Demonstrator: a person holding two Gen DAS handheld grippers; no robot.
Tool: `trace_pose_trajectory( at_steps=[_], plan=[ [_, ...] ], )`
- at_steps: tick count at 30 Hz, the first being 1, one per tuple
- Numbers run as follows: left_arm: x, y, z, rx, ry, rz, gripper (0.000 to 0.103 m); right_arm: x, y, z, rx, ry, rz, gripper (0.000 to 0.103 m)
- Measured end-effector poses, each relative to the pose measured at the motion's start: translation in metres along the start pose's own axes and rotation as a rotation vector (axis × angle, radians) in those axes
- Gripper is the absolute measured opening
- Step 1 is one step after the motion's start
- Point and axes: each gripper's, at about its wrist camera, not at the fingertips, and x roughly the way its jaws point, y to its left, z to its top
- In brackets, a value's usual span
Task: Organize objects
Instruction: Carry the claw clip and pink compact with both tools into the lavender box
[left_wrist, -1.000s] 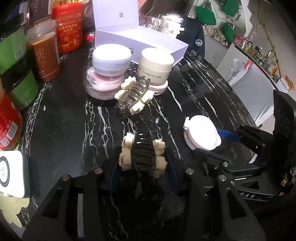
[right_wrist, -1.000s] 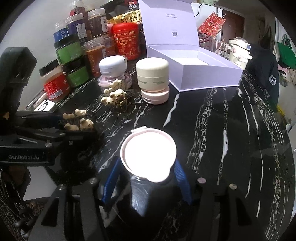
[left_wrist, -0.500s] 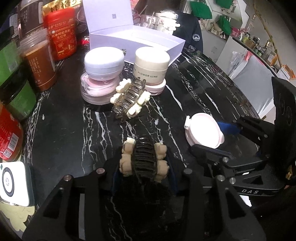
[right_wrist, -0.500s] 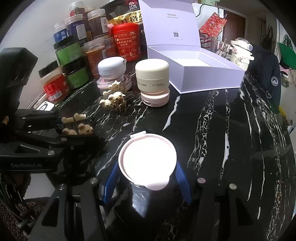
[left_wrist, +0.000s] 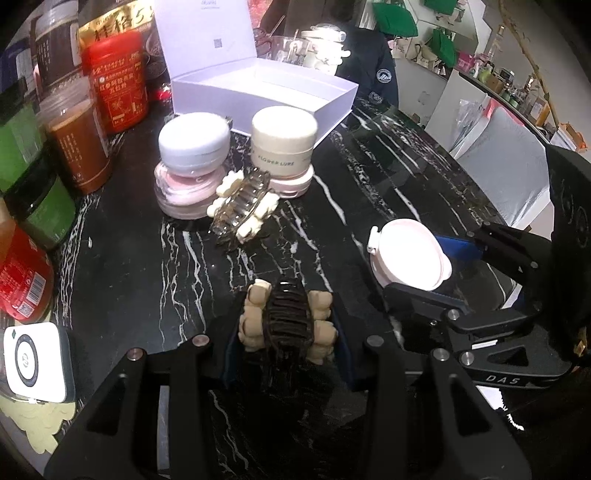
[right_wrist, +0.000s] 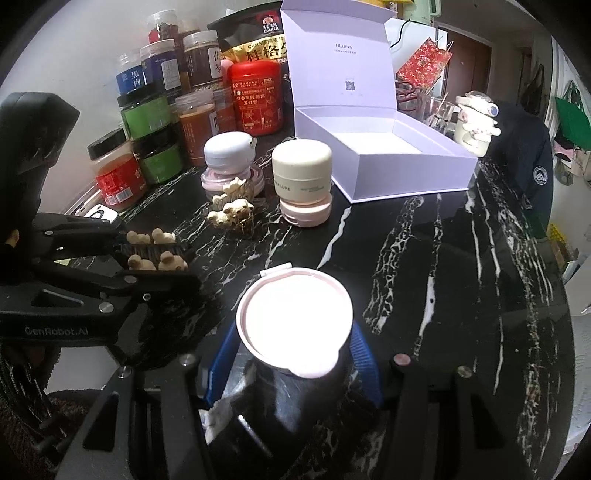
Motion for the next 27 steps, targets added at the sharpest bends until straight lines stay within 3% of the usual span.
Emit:
trace_pose_trajectory(
  at_steps=[27],
  plan=[
    [-0.020,-0.042,0.063,0.148,-0.050,0.029,0.040,-0.045,-0.035,0.051,-0.036,-0.079,-0.057,0.059]
  ],
)
